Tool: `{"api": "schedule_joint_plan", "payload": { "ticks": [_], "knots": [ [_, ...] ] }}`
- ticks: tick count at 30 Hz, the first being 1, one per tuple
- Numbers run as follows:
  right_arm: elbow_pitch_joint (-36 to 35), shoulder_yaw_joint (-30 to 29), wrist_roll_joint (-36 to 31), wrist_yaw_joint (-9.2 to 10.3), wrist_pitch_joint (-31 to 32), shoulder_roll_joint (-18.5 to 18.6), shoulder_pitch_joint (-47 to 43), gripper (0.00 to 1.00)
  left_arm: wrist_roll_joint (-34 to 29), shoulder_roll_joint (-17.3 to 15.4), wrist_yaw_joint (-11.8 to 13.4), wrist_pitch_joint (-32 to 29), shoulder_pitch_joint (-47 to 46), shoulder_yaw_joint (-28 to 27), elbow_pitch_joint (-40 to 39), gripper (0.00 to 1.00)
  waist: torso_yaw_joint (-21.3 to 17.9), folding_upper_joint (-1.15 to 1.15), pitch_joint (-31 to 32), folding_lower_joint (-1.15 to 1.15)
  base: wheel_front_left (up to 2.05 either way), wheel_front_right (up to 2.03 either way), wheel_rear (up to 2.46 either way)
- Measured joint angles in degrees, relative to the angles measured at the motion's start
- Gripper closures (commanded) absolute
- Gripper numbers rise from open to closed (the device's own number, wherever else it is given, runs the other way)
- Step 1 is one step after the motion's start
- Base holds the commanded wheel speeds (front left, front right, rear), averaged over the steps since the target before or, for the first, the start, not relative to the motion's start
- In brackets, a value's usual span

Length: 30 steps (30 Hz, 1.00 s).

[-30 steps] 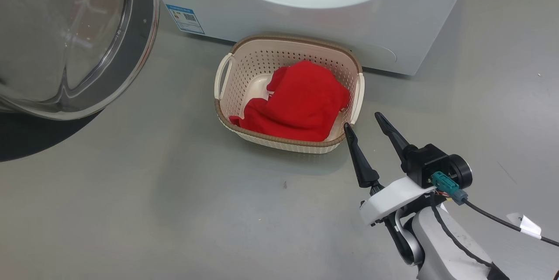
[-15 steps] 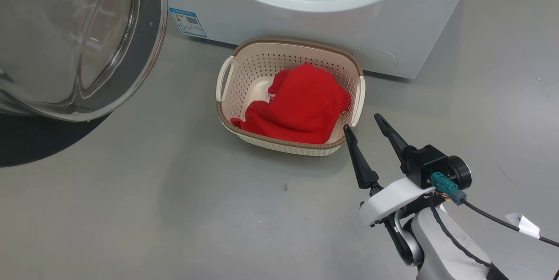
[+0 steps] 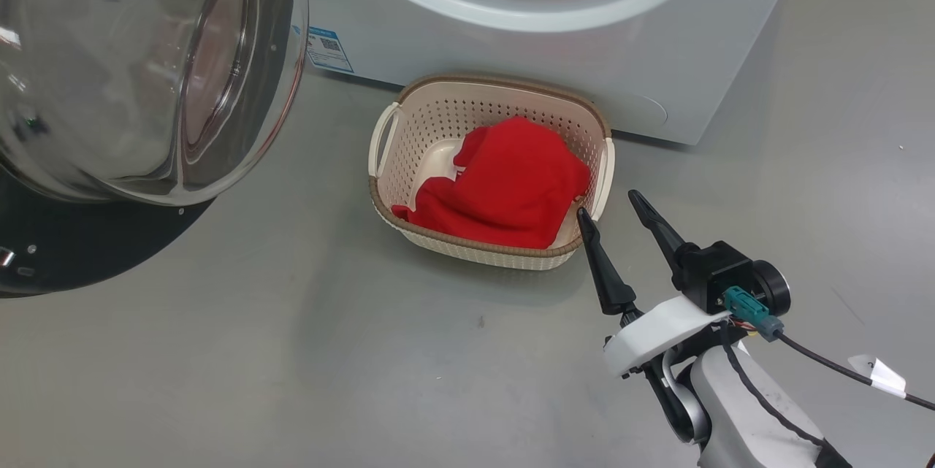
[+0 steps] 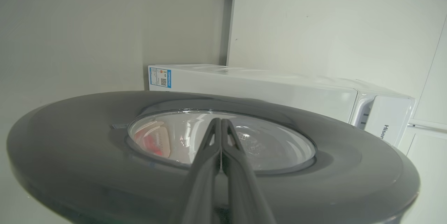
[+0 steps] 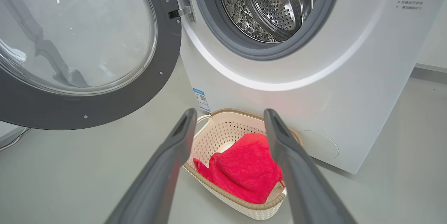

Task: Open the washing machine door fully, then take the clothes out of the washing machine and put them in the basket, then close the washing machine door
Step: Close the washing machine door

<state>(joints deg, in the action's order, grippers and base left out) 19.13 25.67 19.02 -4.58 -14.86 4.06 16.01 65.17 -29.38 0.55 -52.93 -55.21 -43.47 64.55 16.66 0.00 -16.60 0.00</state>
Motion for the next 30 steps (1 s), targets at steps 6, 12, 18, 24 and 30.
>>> {"api": "schedule_joint_plan", "payload": {
  "ticks": [6,12,18,24,30],
  "knots": [
    [0.49,-0.73,0.1,-0.04,0.0,-0.04,-0.09,0.0,0.34,1.82,-2.15,-3.38,0.09,1.03,0.24,1.0,0.62,0.0,1.27,0.0,0.0,0.0,0.0],
    [0.53,-1.21,0.63,-0.04,0.0,-0.2,-0.15,0.0,0.37,3.14,-3.47,-5.03,0.32,1.34,0.41,1.0,1.38,0.0,2.31,0.0,0.0,0.0,0.0],
    [0.7,-1.21,0.9,-0.05,0.0,-0.27,-0.31,0.0,0.37,4.71,-4.92,-7.38,1.84,2.57,0.33,1.0,1.89,0.0,3.29,0.0,0.0,0.0,0.0],
    [0.78,-1.4,1.32,-0.07,0.0,-0.34,-1.04,0.0,0.37,5.99,-5.67,-9.88,3.63,3.25,0.19,1.0,2.11,0.0,4.45,0.0,0.0,0.0,0.0],
    [1.07,-1.55,1.67,-0.34,0.0,-0.38,-1.53,0.0,0.55,8.26,-6.48,-12.18,5.02,3.99,-0.31,1.0,2.42,0.0,5.9,0.0,0.0,0.0,0.0]
  ]
}}
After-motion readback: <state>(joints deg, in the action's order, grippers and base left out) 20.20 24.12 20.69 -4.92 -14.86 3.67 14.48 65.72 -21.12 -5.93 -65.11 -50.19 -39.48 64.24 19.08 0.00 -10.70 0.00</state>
